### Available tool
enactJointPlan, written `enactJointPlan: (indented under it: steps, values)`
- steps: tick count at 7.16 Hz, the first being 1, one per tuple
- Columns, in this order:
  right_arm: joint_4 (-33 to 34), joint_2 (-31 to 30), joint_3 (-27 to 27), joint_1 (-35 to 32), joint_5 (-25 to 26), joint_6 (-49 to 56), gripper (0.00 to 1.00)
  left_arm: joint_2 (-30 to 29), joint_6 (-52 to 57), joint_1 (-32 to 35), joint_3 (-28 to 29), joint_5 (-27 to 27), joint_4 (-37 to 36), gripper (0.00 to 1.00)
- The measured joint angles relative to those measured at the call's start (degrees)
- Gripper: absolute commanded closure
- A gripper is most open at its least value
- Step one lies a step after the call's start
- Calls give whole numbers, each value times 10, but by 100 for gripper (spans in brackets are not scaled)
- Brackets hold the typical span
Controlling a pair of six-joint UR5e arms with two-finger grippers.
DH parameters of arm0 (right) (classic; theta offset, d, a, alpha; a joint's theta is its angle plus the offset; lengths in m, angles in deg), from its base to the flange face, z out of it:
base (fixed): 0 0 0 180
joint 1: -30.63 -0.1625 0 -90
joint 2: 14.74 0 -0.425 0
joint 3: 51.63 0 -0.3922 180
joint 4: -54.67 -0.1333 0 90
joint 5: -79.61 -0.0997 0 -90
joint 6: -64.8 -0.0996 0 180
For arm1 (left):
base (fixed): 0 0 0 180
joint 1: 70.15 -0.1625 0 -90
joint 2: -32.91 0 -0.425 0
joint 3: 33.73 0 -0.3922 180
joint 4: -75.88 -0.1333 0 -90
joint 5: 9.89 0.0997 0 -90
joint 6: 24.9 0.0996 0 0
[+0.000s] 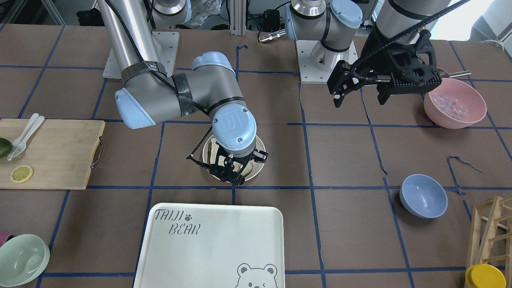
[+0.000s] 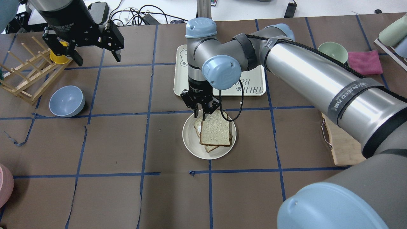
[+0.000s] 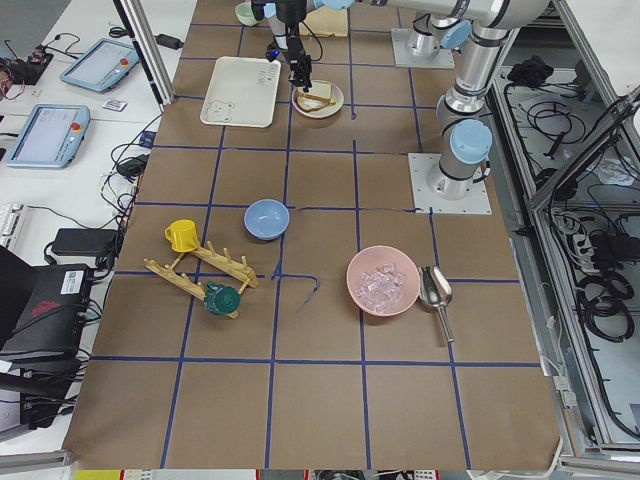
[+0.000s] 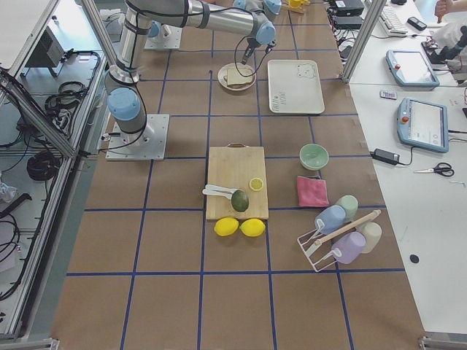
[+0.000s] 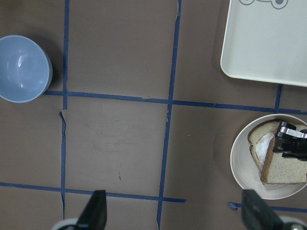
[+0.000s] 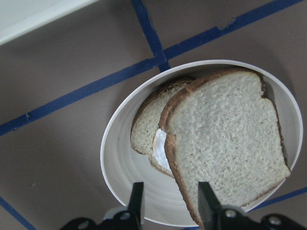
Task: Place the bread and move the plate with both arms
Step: 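Lower the bread onto the egg toast and open the right gripper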
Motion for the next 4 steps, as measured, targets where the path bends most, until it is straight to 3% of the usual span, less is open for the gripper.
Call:
enactJointPlan:
  steps: [3, 4]
  values:
    - [0, -49, 2, 32, 10, 69, 0, -1, 2, 0, -1, 1, 0, 0]
    - [-6, -78, 5, 61, 11, 142, 0, -1, 2, 1, -2, 2, 2, 0]
